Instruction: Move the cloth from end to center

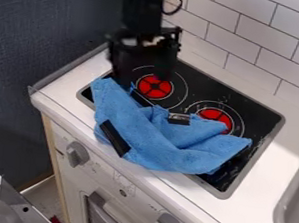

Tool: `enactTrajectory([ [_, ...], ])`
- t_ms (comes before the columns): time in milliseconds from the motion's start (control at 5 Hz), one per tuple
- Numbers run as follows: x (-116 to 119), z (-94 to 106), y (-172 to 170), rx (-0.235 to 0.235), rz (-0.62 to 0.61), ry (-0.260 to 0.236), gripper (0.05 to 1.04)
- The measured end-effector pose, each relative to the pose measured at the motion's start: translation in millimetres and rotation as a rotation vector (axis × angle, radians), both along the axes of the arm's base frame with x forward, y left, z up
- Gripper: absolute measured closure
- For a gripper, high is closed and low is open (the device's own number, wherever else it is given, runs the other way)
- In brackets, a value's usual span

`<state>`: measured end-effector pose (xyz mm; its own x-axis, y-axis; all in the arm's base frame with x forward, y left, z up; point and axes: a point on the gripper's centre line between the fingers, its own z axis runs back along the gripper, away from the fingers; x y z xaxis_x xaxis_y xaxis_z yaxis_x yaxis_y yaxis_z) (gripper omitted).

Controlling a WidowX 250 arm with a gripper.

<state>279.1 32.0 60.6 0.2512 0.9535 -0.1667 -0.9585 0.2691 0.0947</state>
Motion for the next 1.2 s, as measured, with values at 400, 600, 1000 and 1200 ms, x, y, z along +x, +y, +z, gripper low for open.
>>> enactTrajectory([
  [400,28.8,-9.2,-44.0,0.044,0.357,-0.067,0.083],
  [600,43.5,-24.0,-47.8,0.054,0.346,-0.054,0.083],
  [1000,36.0,-54.0,-27.7,0.049,0.417,-0.029,0.083],
  [1200,31.0,-57.8,-17.2,0.066,0.455,-0.017,0.083],
])
